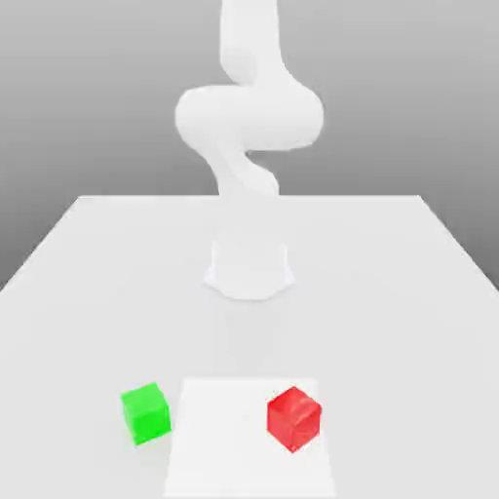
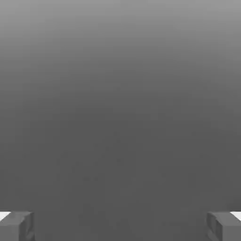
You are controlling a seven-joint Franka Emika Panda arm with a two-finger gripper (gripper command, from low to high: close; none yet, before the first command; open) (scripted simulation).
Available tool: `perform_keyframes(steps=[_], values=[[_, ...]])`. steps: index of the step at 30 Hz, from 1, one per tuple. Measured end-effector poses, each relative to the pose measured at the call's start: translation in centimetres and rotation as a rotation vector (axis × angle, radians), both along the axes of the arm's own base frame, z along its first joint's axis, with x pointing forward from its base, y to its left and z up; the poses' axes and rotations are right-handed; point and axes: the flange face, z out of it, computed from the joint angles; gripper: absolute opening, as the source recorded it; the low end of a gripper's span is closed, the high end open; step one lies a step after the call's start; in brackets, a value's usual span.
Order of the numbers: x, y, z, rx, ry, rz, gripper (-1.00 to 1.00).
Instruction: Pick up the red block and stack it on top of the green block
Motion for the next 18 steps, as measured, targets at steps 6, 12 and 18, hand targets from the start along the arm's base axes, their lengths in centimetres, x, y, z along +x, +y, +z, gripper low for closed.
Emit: perform_keyframes(steps=[6, 12, 18], values=[[5.9, 1.7, -13.3, -0.121, 0.211, 0.146, 0.0], [7.4, 3.0, -26.7, -0.196, 0.412, 0.316, 0.0], [5.0, 4.5, -39.3, -0.226, 0.601, 0.515, 0.0]])
